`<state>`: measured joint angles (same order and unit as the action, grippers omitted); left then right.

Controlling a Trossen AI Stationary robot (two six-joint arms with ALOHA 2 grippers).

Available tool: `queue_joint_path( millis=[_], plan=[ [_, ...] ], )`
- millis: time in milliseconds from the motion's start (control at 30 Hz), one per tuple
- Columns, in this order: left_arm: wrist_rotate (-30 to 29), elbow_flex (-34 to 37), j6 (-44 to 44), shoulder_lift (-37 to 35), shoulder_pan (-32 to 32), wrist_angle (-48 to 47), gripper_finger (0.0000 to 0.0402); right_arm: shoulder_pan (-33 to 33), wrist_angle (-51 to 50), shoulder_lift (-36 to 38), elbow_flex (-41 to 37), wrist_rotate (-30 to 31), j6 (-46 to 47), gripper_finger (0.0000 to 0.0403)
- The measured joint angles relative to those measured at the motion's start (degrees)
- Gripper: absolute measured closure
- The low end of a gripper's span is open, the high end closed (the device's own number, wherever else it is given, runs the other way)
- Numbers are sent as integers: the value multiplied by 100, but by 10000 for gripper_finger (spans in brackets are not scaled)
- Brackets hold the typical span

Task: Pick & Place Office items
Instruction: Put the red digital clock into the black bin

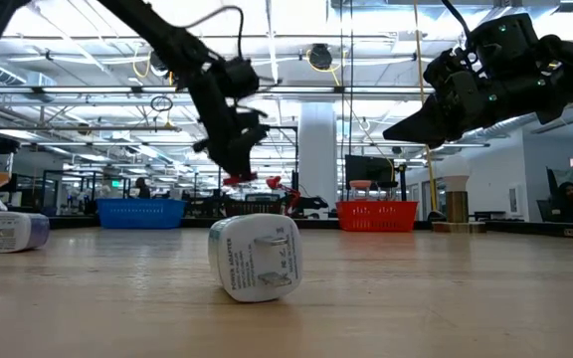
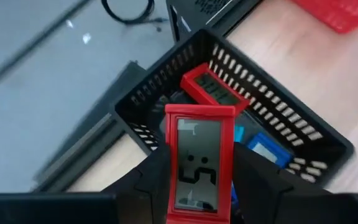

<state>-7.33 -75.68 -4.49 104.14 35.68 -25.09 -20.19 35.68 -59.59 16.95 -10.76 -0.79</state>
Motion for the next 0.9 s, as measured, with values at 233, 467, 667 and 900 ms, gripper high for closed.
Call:
queue_joint_path(
  millis=[233,467,667,900],
  plan=[
    [377,-76,-933,476,360,421,260,-1,0,0,0,0,-31,403],
    [710,-396,-1498,753,459,441,259,0,2,0,0,0,-31,403],
    [749,-566,-2171,971,470,431,259,0,2,0,0,0,-31,403],
    [728,-556,-2344,990,533,395,253,2,0,0,0,-2,-31,403]
  ],
)
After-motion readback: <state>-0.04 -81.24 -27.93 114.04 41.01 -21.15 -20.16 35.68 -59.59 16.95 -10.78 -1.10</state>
